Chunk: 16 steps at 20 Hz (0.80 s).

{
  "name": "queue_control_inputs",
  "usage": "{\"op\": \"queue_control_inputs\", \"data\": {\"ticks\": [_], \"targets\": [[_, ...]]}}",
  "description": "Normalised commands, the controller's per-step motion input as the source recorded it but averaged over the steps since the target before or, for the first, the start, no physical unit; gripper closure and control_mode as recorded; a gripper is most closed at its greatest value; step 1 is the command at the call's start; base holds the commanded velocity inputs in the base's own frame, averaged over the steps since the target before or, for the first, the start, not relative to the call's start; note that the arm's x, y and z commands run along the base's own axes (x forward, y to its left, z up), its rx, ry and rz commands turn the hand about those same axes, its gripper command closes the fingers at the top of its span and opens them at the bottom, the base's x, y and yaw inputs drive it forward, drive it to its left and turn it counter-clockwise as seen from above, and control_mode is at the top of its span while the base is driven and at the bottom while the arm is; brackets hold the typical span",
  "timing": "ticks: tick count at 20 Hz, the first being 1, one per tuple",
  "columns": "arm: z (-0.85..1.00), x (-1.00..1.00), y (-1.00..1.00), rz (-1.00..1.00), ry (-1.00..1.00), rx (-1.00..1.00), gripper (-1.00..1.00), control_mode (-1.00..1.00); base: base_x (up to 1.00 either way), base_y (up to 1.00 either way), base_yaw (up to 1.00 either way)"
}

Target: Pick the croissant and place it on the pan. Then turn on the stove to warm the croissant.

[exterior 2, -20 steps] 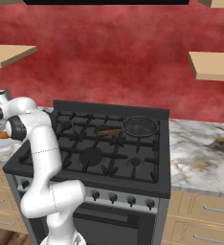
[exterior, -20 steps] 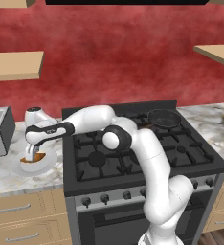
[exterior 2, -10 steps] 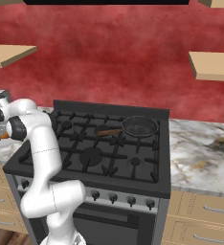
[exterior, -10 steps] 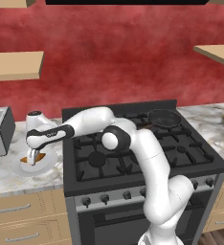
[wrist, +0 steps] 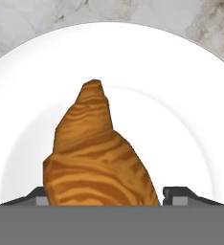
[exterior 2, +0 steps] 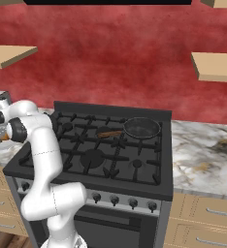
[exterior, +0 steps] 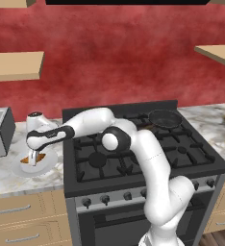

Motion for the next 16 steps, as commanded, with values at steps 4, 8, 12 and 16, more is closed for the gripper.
{"op": "queue_control_inputs", "data": {"ticks": [4, 8, 12, 16], "targets": [[0.0, 0.0, 0.0, 0.02, 0.0, 0.0, 1.0, -1.0, 0.0, 0.0, 0.0], [0.14, -0.11, -0.05, 0.0, 0.0, 0.0, 1.0, -1.0, 0.0, 0.0, 0.0], [0.38, -0.15, -0.1, 0.0, 0.0, 0.0, 1.0, -1.0, 0.0, 0.0, 0.0], [0.42, -0.13, -0.03, 0.0, 0.0, 0.0, 1.0, -1.0, 0.0, 0.0, 0.0]]}}
